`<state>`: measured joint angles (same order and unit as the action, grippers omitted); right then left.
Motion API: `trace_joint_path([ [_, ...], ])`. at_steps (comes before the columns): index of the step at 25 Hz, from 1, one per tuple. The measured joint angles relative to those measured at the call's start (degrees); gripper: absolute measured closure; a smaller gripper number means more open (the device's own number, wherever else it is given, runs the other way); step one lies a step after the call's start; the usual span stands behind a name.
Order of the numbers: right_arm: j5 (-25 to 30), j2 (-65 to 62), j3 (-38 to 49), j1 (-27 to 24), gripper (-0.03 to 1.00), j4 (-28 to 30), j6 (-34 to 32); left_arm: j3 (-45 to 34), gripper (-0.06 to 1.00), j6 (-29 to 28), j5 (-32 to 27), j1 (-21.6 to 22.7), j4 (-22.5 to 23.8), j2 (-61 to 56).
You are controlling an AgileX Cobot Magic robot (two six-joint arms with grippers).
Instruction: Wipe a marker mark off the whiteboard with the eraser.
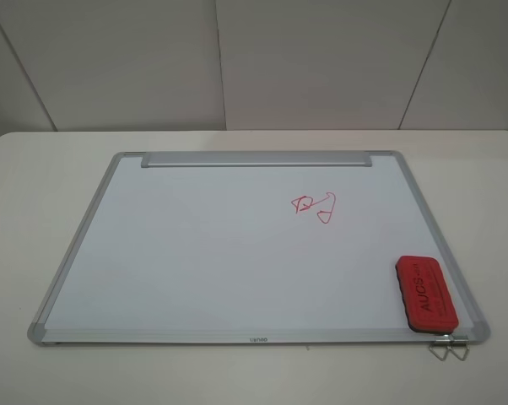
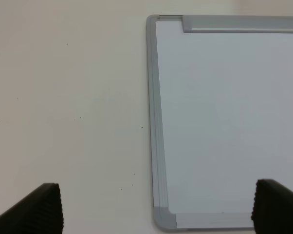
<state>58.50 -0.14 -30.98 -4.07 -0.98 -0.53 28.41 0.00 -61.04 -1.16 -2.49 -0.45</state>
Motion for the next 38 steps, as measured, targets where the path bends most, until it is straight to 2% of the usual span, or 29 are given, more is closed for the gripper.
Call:
trace_joint_path([
  [5,2.1,-0.2,0.7,0.0,0.23,0.2,0.0,0.0,0.17,0.0,0.0,0.0,0.0,0.0],
  [38,2.2,-0.2,1.2,0.0,0.23,1.0,0.0,0.0,0.17,0.0,0.0,0.0,0.0,0.0],
])
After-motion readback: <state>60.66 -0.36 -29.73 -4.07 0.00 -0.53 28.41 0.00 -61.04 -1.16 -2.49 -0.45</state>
